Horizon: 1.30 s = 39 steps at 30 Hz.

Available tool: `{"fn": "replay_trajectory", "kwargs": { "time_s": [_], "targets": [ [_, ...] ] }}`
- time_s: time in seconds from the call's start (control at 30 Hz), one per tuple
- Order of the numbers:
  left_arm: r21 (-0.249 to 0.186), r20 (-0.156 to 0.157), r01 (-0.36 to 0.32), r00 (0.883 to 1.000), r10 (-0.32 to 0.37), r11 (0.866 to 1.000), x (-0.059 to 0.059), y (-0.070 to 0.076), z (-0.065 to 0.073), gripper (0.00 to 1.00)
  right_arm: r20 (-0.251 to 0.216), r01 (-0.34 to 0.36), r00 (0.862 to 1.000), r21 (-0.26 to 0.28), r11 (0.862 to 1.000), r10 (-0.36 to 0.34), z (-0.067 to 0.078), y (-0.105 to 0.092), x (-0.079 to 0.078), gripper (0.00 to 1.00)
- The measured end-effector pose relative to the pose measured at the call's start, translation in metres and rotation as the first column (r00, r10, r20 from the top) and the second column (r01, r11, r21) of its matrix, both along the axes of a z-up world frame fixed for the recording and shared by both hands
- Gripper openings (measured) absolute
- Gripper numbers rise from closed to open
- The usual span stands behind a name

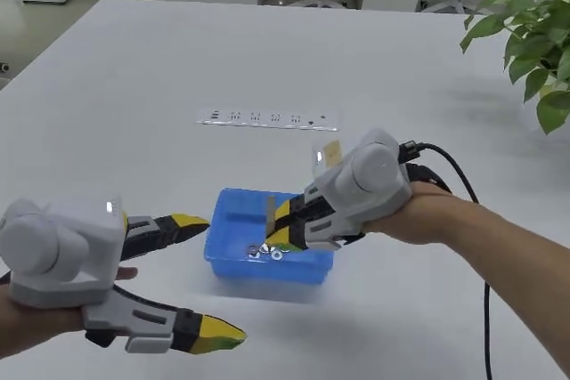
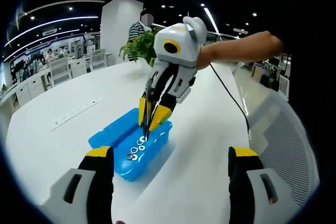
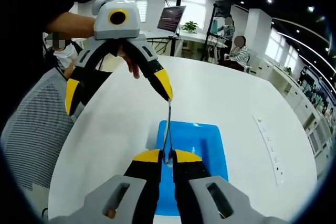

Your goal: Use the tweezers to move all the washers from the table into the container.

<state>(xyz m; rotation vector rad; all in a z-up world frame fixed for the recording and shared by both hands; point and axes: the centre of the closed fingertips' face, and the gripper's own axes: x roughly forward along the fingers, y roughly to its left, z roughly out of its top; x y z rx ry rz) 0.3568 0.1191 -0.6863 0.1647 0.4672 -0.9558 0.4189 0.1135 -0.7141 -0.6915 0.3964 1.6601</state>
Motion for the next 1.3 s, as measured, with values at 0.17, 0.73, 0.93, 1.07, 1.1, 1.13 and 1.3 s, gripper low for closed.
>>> {"fn": "replay_trajectory", "kwargs": {
  "time_s": [0.17,0.73,0.93,1.07,1.1,1.13,1.3],
  "targets": [
    [-0.003,-0.006,-0.007,1.000,0.007,1.000,0.004,0.003,-0.002,0.98,0.004,-0.008,1.000,-0.011,1.000,0.008,-0.009,0.001,0.004,0.09],
    [0.007,-0.006,0.010,1.000,-0.010,1.000,0.022,-0.001,-0.005,0.98,-0.003,-0.022,1.000,-0.020,1.000,0.022,-0.035,0.005,0.016,0.09],
    [0.014,-0.004,0.029,1.000,-0.029,0.999,0.031,-0.003,-0.007,0.93,-0.008,-0.024,1.000,-0.022,0.999,0.023,-0.040,0.005,0.018,0.09],
    [0.020,0.002,0.035,0.999,-0.036,0.999,0.039,-0.002,-0.006,0.91,-0.010,-0.027,1.000,-0.023,0.999,0.027,-0.043,0.005,0.018,0.09],
    [0.021,0.004,0.037,0.999,-0.037,0.999,0.040,-0.003,-0.006,0.90,-0.011,-0.028,1.000,-0.022,0.999,0.028,-0.043,0.005,0.018,0.09],
    [0.024,0.007,0.040,0.999,-0.040,0.999,0.042,-0.003,-0.006,0.89,-0.011,-0.028,1.000,-0.023,0.999,0.028,-0.044,0.006,0.017,0.09],
    [0.026,0.008,0.060,0.998,-0.060,0.998,0.046,-0.005,-0.006,0.79,-0.014,-0.030,0.999,-0.025,0.999,0.030,-0.047,0.007,0.017,0.09]
  ]
}}
